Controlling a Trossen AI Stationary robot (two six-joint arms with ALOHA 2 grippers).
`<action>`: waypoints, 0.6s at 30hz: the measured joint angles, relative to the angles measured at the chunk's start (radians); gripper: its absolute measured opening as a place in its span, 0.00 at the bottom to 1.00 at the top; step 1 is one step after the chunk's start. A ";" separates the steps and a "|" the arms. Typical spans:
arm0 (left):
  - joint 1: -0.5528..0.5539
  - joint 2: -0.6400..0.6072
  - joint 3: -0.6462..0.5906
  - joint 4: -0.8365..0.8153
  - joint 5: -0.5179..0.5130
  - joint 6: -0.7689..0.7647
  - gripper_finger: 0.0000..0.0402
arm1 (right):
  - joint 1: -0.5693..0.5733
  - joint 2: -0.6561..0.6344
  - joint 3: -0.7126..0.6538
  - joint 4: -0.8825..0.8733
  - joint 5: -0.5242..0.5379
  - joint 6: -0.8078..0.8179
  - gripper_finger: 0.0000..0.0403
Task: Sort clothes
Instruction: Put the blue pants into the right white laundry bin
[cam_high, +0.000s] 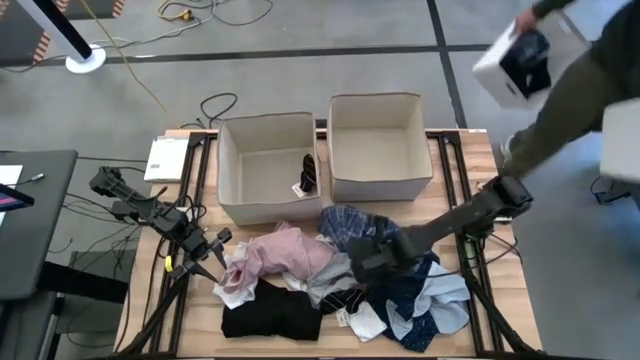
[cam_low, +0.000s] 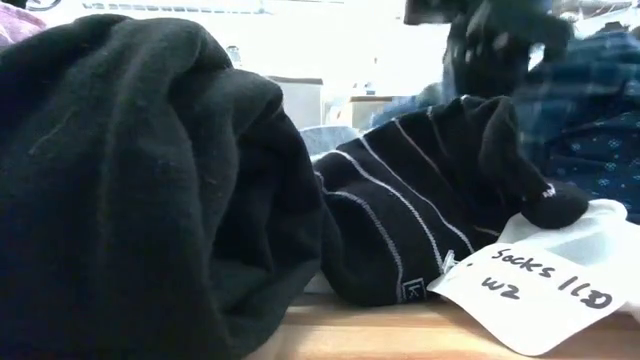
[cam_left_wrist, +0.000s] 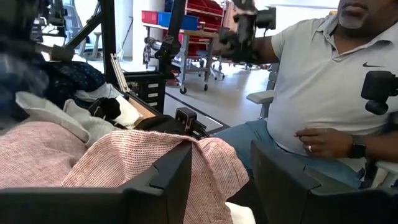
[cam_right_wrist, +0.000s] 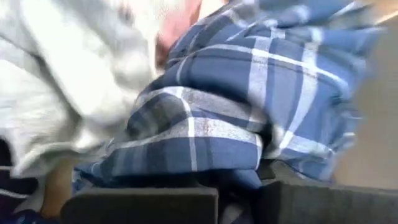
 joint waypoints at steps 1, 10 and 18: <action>0.000 0.000 0.000 0.000 0.000 0.000 0.39 | 0.007 -0.021 0.013 -0.003 0.028 -0.005 0.07; 0.000 0.000 0.000 0.000 0.000 0.000 0.39 | 0.054 -0.152 0.109 -0.007 0.252 -0.085 0.07; 0.000 0.000 0.000 0.000 0.000 0.000 0.39 | 0.063 -0.213 0.208 0.015 0.398 -0.246 0.07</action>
